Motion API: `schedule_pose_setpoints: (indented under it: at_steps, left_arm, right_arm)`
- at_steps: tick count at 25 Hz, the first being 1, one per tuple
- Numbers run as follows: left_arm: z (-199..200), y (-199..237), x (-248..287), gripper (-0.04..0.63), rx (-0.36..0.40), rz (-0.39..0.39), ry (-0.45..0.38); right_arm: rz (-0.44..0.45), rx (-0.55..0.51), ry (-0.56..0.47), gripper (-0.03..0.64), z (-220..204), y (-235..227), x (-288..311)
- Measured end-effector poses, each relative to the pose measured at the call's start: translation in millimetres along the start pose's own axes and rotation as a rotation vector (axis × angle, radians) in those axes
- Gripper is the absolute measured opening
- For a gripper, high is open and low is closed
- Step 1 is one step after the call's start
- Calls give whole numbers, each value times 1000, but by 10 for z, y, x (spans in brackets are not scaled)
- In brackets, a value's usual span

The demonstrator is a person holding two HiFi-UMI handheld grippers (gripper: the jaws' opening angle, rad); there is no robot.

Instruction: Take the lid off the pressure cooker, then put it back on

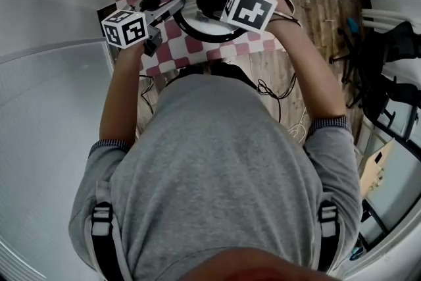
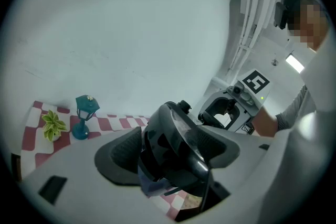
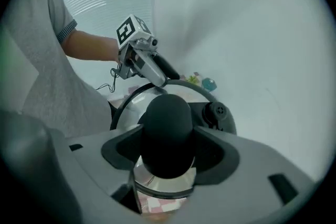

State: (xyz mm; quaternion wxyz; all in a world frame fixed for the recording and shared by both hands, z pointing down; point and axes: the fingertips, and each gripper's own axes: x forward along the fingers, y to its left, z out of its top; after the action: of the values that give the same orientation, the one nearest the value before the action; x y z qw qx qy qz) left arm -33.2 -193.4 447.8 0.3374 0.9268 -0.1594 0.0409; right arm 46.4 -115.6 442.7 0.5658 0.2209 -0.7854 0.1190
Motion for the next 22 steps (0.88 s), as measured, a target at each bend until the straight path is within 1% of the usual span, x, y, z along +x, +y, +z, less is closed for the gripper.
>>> schedule_pose_setpoints:
  at_steps: [3,9,13,15,20,22]
  left_arm:
    - [0,-79,138,345,28,-9,3]
    - [-13,-235,358,345,141,-3,32]
    - [33,-331,476,345,202,8,45]
    - [39,-374,552,345,247,7,67]
    - [36,-482,766,345,390,-1,133]
    - [43,-527,856,345,417,-9,143]
  right_arm:
    - [-11,24,14,293,-193,-82,-47]
    - [-10,71,44,293,-540,-196,-36]
    - [-26,97,44,293,-638,-293,-21]
    - [-19,117,41,293,-682,-319,29]
    - [-11,186,33,294,-758,-371,158]
    - [-13,209,26,293,-777,-389,192]
